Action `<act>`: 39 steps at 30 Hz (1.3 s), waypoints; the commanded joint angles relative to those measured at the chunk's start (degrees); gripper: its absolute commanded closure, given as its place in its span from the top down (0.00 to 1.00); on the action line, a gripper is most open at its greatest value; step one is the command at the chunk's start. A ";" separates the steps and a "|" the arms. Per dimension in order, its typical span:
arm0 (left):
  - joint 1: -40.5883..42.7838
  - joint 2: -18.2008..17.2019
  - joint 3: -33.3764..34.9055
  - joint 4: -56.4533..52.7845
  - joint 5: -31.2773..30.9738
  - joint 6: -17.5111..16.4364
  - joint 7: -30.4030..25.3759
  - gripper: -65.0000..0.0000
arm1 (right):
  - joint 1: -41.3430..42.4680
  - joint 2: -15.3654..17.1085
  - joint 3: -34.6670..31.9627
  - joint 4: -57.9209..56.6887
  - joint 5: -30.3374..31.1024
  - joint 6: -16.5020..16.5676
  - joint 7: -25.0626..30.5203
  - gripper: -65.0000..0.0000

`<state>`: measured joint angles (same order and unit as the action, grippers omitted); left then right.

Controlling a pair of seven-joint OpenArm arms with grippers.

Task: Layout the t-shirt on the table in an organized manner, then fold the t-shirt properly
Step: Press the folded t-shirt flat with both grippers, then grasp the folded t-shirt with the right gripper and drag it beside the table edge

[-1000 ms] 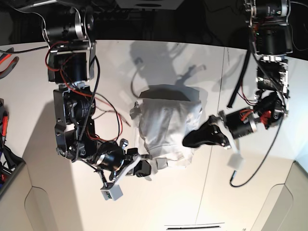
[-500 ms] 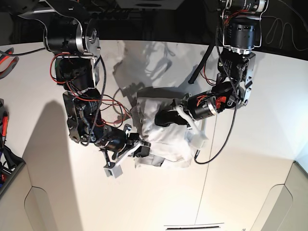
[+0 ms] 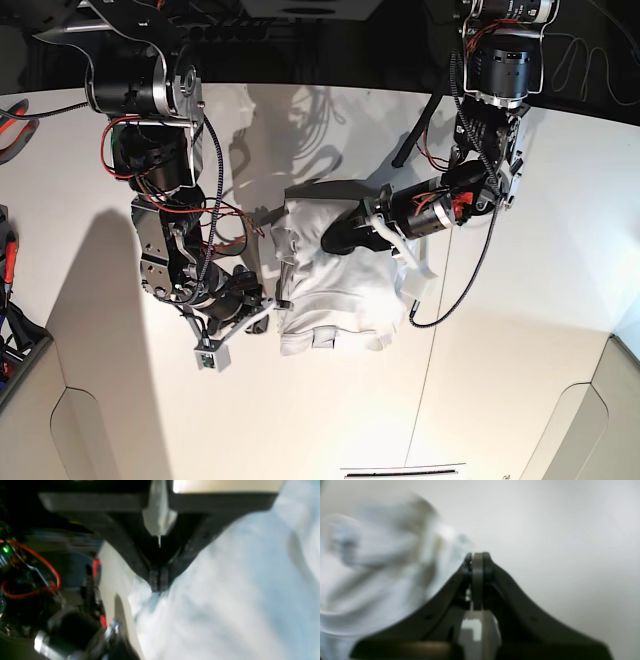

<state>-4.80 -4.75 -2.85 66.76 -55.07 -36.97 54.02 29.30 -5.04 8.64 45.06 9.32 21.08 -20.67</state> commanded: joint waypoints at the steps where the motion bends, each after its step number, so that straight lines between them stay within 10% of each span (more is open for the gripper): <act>1: -0.83 -0.04 0.04 2.67 -3.67 -2.71 1.97 0.00 | 1.60 -0.22 0.02 3.02 2.78 2.56 1.09 0.00; 6: -0.04 -0.07 -0.74 14.25 -13.25 -3.03 8.94 0.00 | 1.31 -0.44 0.02 14.27 16.00 12.24 -9.68 0.00; 14: 2.93 -0.07 -8.83 28.89 -12.26 -3.03 8.79 0.00 | 1.05 -3.15 -0.02 22.10 27.08 12.35 -22.93 0.00; 22: 3.10 -4.04 -18.67 29.29 -6.34 -3.03 6.19 0.00 | -5.42 -3.63 -8.07 21.84 27.17 12.33 -20.81 0.00; 30: 4.22 -6.86 -21.59 29.29 -3.98 -3.03 5.97 0.00 | -11.50 -3.54 -11.76 11.96 13.44 12.09 -3.67 0.00; 39: 6.03 -6.84 -21.59 29.29 -3.74 -3.03 5.95 0.00 | -8.52 -1.22 -8.59 -3.63 8.22 5.51 2.14 0.00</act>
<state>1.93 -10.98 -24.34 95.13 -57.25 -39.27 61.23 20.64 -7.44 -0.23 41.74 20.03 30.46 -16.49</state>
